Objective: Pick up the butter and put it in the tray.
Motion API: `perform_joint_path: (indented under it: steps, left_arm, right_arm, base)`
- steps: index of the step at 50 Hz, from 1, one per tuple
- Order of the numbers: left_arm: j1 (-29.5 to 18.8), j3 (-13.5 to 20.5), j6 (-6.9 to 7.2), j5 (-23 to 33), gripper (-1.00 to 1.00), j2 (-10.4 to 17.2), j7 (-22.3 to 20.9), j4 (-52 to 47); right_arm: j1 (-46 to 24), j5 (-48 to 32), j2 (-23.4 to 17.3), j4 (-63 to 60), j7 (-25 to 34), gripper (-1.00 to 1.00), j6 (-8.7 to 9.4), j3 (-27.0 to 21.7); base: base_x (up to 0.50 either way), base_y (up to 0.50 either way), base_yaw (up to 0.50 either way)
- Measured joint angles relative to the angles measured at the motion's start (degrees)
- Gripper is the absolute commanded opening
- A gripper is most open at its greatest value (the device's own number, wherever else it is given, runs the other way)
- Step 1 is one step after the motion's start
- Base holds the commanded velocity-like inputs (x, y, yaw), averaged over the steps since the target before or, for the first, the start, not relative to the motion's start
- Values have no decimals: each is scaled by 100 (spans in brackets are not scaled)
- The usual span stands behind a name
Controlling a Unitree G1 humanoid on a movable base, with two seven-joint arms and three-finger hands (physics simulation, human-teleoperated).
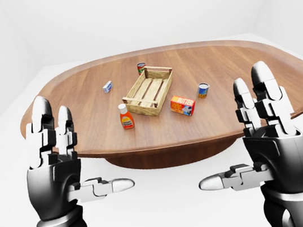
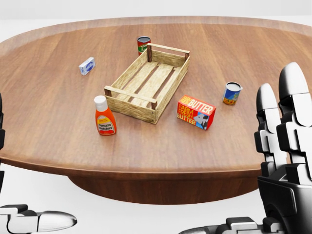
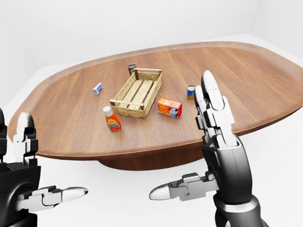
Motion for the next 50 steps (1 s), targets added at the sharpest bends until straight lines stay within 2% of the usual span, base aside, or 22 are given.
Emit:
perform_joint_path:
  steps: [9,50]
  left_arm:
    - [0,13,0,-30,100,-6,-9,-45]
    - [23,63,0,-79,100,-16,-32,-144]
  right_arm:
    - [-40,45,1,6,-33,100,0,0]
    - [18,113,-8,-23,10,100,0,-58]
  base:
    - [3,0,0]
    - [50,6,0]
